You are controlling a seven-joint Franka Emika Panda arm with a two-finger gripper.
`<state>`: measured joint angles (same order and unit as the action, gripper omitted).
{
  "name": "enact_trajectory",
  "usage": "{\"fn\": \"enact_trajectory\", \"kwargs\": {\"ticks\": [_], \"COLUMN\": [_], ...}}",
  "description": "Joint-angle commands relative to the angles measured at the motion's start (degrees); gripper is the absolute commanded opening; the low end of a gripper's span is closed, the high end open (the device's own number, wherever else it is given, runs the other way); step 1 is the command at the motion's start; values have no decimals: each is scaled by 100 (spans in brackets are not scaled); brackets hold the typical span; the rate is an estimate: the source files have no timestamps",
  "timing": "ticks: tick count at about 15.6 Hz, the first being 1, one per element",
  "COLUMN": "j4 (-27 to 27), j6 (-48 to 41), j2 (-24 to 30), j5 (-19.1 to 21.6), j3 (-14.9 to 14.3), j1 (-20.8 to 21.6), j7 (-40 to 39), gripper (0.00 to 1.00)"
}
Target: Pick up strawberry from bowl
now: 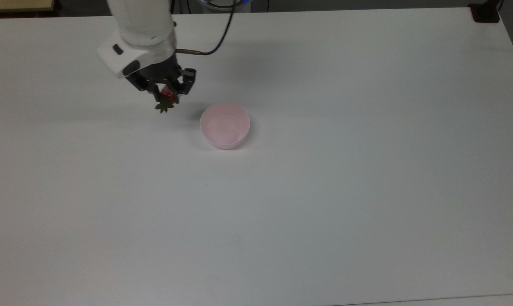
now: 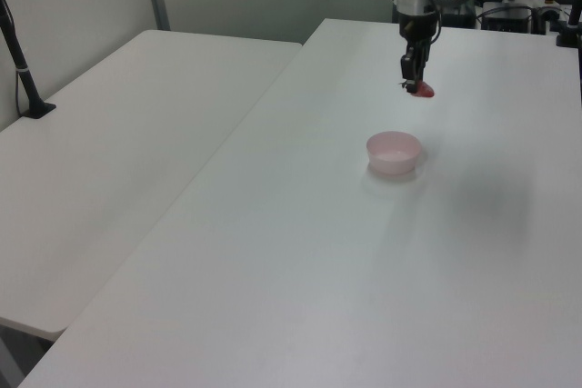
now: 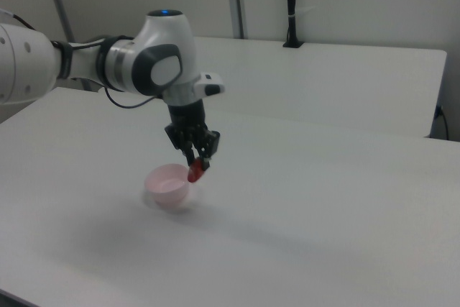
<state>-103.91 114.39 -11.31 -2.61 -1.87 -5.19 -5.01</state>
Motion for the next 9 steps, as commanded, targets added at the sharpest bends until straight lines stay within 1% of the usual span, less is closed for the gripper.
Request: {"fn": "enact_trajectory", "kwargs": {"ticks": [1, 3, 5, 7, 8, 9], "j4": [-33, -33, -33, -33, -24, -33], "j6": [5, 136, 469, 611, 620, 620], "j2": [-240, -485, -758, -925, -935, -935], "j5": [-257, -371, -380, -468, -486, -486], "j3": [-121, -121, -121, -121, -121, -121], "j1": [-201, -325, -334, -351, -377, -395], "j7": [-658, -703, -660, -651, -642, -651], "gripper": [27, 27, 27, 30, 39, 62]}}
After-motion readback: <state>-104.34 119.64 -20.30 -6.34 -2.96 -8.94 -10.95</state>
